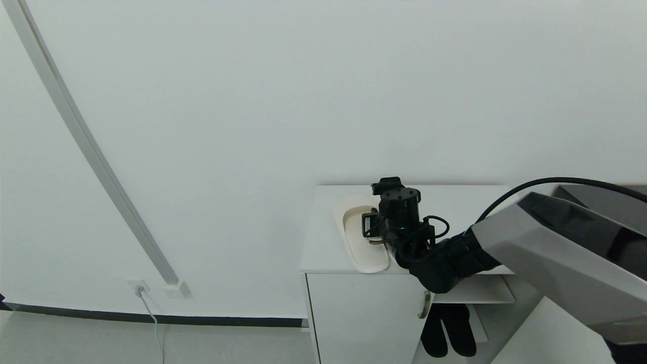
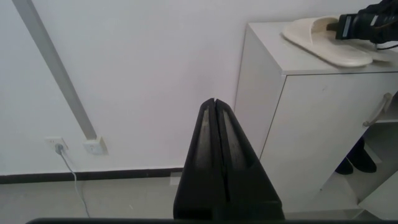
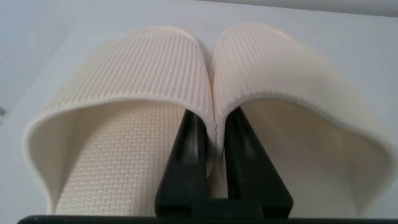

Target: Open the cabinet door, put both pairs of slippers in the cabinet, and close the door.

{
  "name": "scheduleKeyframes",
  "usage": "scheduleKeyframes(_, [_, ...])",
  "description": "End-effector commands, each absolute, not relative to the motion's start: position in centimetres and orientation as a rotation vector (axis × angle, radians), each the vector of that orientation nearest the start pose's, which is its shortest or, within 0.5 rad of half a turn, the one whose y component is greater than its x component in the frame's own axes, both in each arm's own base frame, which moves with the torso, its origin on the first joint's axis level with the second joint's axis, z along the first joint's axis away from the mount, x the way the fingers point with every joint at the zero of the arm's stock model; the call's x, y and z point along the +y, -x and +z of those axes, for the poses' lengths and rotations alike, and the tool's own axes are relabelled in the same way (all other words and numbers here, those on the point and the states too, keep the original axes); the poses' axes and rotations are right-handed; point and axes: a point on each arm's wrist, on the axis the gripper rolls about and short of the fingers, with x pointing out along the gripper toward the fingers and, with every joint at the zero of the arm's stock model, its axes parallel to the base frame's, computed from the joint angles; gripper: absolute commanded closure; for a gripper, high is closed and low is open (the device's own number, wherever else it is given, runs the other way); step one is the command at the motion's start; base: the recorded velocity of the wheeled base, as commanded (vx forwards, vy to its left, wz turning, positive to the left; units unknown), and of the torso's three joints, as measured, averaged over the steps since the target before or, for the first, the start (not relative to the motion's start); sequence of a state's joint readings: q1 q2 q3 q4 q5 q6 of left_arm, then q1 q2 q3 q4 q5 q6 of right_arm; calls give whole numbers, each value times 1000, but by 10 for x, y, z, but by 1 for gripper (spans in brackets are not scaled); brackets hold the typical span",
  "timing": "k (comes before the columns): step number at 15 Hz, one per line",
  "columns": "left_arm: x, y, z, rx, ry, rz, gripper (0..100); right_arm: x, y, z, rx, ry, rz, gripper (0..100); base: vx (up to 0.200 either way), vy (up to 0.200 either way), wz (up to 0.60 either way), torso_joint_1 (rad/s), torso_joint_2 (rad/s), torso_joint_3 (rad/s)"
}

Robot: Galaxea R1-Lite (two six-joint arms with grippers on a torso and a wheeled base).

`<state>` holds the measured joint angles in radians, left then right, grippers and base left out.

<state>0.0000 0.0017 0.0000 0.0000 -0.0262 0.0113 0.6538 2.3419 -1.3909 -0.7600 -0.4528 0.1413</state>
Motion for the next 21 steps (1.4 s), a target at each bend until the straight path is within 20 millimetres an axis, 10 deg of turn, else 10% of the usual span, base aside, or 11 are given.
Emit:
scheduleKeyframes(1, [-1, 23, 76, 1, -11, -26, 100, 263, -355, 130, 161, -56, 246, 100, 0, 0, 0, 0, 0, 0])
scheduleKeyframes(11, [-1, 23, 76, 1, -11, -26, 100, 191, -217, 182, 204, -52, 519, 100, 0, 0, 0, 0, 0, 0])
scheduleKeyframes(21, [-1, 23, 76, 1, -12, -26, 100, 196, -215, 167, 251, -27, 524, 100, 0, 0, 0, 0, 0, 0])
